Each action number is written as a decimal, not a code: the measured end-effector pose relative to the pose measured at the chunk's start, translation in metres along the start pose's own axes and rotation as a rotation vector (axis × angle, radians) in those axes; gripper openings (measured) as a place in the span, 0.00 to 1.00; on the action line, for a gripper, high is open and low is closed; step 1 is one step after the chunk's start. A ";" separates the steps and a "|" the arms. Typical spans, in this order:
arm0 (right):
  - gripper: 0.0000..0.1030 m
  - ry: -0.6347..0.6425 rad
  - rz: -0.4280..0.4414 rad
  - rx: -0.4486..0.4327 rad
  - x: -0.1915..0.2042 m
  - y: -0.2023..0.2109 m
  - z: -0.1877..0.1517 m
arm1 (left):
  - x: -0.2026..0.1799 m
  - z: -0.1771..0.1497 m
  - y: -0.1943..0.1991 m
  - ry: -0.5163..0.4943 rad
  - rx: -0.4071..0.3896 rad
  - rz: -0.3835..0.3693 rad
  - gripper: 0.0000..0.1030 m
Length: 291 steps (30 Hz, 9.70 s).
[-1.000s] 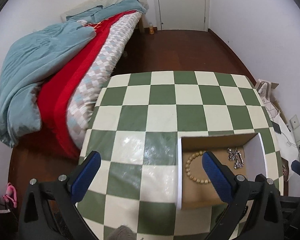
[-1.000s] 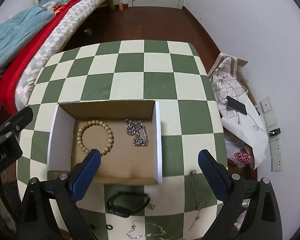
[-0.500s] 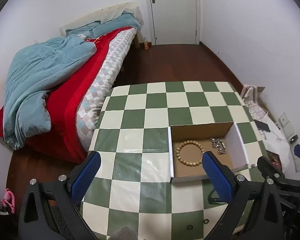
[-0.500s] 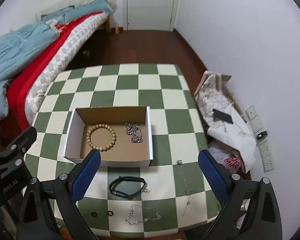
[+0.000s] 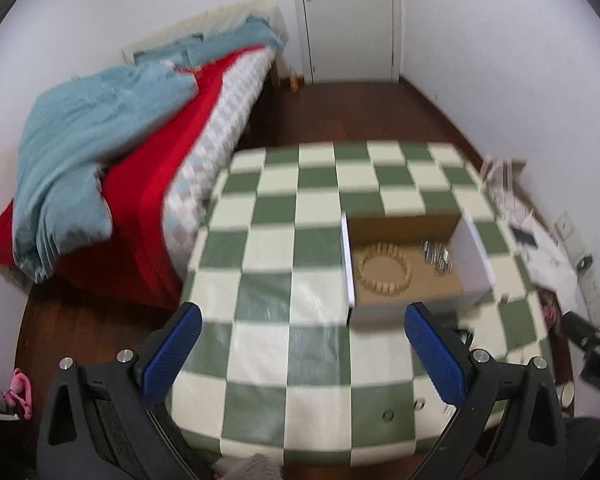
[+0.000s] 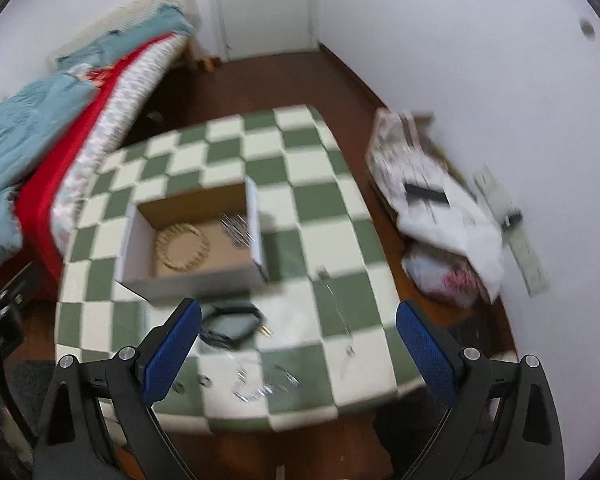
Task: Organize jewelry
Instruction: 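Move both tools back toward the remaining jewelry on the table, then grasp a black ring with the left tool while the right tool grasps the thin chain, then carry the ring and chain into the white box and open both tools, then move both tools back toward the remaining rings and chain, then grasp another black ring with the left tool while the right tool grasps a chain, then lower the ring and chain into the white box and open both tools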
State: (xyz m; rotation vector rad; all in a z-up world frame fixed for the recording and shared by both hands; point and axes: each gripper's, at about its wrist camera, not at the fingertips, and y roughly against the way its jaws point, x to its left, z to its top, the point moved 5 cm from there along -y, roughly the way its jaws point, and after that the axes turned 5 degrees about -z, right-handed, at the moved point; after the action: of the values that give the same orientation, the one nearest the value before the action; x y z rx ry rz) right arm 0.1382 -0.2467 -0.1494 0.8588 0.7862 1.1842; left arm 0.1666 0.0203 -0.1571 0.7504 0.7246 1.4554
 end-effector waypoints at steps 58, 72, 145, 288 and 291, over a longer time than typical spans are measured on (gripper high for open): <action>0.05 0.055 0.033 0.253 0.016 -0.129 -0.095 | -0.067 -0.131 -0.088 -0.120 0.347 -0.202 0.72; 0.05 0.072 0.018 0.249 0.016 -0.132 -0.095 | -0.073 -0.132 -0.090 -0.160 0.298 -0.185 0.09; 0.32 0.167 0.202 0.028 0.082 -0.099 0.080 | -0.039 0.072 -0.090 0.043 0.061 -0.149 0.89; 0.06 0.079 0.351 -0.121 0.083 -0.021 0.090 | -0.045 0.060 -0.088 0.000 0.095 -0.203 0.10; 0.06 0.084 0.374 -0.076 0.088 -0.038 0.091 | -0.047 0.057 -0.100 0.002 0.130 -0.212 0.10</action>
State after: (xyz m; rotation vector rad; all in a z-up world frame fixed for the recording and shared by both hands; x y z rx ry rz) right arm 0.2522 -0.1800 -0.1463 0.9223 0.6592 1.5787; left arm 0.2723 -0.0256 -0.2057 0.7472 0.8798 1.2267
